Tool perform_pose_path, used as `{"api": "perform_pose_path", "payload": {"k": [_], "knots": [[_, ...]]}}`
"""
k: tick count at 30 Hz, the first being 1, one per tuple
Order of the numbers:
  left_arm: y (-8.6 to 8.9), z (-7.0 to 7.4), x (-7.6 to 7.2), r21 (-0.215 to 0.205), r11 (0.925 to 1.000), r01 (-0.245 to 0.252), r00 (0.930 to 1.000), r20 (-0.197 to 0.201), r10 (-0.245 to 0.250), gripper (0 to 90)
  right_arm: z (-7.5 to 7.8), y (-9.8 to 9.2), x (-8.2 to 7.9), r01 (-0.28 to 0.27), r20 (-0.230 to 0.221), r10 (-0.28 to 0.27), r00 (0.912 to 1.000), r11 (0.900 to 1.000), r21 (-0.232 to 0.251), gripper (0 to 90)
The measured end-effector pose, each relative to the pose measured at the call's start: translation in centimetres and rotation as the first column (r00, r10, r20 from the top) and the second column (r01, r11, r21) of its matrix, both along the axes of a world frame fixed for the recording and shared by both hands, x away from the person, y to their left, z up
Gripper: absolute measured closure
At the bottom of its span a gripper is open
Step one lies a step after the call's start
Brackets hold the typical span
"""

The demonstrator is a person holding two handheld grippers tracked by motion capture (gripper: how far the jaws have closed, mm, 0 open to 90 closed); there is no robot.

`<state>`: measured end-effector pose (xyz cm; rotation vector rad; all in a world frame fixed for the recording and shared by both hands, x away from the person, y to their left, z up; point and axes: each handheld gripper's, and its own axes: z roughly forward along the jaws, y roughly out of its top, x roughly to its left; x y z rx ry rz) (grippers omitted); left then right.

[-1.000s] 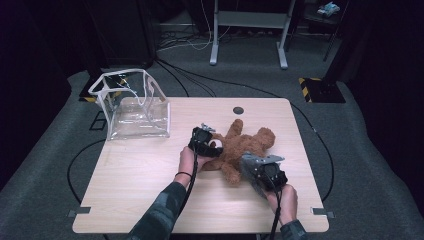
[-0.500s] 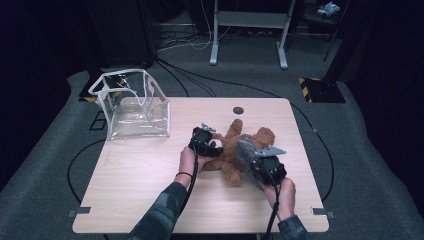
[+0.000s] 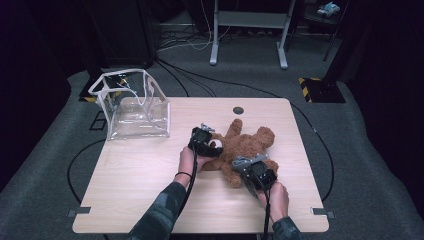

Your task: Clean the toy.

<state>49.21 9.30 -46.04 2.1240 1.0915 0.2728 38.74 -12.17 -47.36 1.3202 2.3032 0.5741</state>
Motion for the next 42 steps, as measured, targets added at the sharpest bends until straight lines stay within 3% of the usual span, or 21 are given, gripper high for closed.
{"api": "perform_pose_path", "payload": {"k": [2, 5, 6, 7, 11, 14, 15, 19, 23, 26, 27, 34, 37, 40, 42], "knots": [[0.0, 0.0, 0.0, -0.004, 1.0, -0.003, 1.0, 0.0, 0.003, 37.3, 0.2, -0.3, -0.2, -0.002, -0.015, 0.002, 0.9999, 1.0, 0.008, 74.7], [0.1, 0.0, 0.2, -0.015, 0.9998, -0.01, 0.9999, -0.009, 0.01, 37.3, 1.9, -0.4, -0.6, -0.01, 0.012, 0.01, 0.9999, 0.998, 0.066, 74.3], [0.1, 0.0, 0.2, -0.015, 0.9998, -0.01, 0.9999, -0.009, 0.01, 37.3, 1.9, -0.4, -0.6, -0.01, 0.012, 0.01, 0.9999, 0.998, 0.066, 74.3], [0.1, 0.0, 0.3, -0.013, 0.9999, -0.007, 0.9998, -0.016, 0.006, 37.3, 3.5, -0.2, -0.7, -0.017, 0.055, 0.01, 0.9984, 0.993, 0.116, 74.1], [0.1, 0.0, 0.4, -0.014, 0.9999, -0.009, 0.9998, -0.019, 0.009, 37.3, 5.8, 0.7, 0.1, -0.018, 0.106, -0.001, 0.9944, 0.985, 0.173, 73.6], [0.1, 0.1, 0.5, -0.011, 0.9999, -0.006, 0.9997, -0.024, 0.006, 37.3, 5.4, 1.3, 1.3, -0.019, 0.088, 0.003, 0.9961, 0.983, 0.184, 73.6], [0.1, 0.1, 0.5, -0.016, 0.9998, -0.007, 0.9997, -0.024, 0.007, 37.3, 4.4, 1.5, 2.0, -0.016, 0.064, 0.005, 0.9979, 0.985, 0.172, 74.0], [0.2, 0.1, 0.5, -0.018, 0.9998, 0.003, 0.9998, -0.022, -0.003, 36.9, 2.4, 1.1, 1.6, -0.005, 0.052, -0.004, 0.9986, 0.985, 0.17, 74.4], [0.3, 0.3, 0.4, -0.017, 0.9998, 0.011, 0.9999, -0.005, -0.011, 35.7, 1.5, 0.1, 1.0, 0.002, 0.019, -0.005, 0.9998, 0.989, 0.145, 74.2], [0.3, 0.5, 0.3, -0.023, 0.9997, 0.011, 0.9998, 0.014, -0.011, 32.8, 1.9, -0.6, 0.9, 0.013, 0.03, -0.018, 0.9994, 0.985, 0.172, 73.8], [0.3, 0.9, 0.1, -0.024, 0.9995, 0.019, 0.9988, 0.045, -0.018, 31.6, 2.1, -0.8, 0.9, 0.013, 0.035, -0.02, 0.9992, 0.983, 0.182, 73.5], [1.4, 2.3, -0.9, -0.05, 0.9967, 0.064, 0.9956, 0.072, -0.061, 26.1, 2.7, -1.3, 1.7, 0.043, 0.049, -0.053, 0.9974, 0.983, 0.176, 72.9], [2.0, 2.6, -1.7, -0.063, 0.9957, 0.068, 0.9927, 0.104, -0.061, 25.7, 2.6, -1.6, 2.0, 0.057, 0.043, -0.066, 0.9969, 0.981, 0.184, 72.9], [2.1, 2.5, -1.6, -0.074, 0.9947, 0.071, 0.993, 0.1, -0.064, 30.0, 2.8, -1.6, 2.2, 0.055, 0.03, -0.061, 0.9976, 0.982, 0.181, 72.9], [2.2, 2.1, -1.1, -0.084, 0.9945, 0.064, 0.9955, 0.075, -0.058, 31.4, 3.4, -1.5, 2.3, 0.049, 0.025, -0.055, 0.9982, 0.982, 0.18, 72.8]]}}
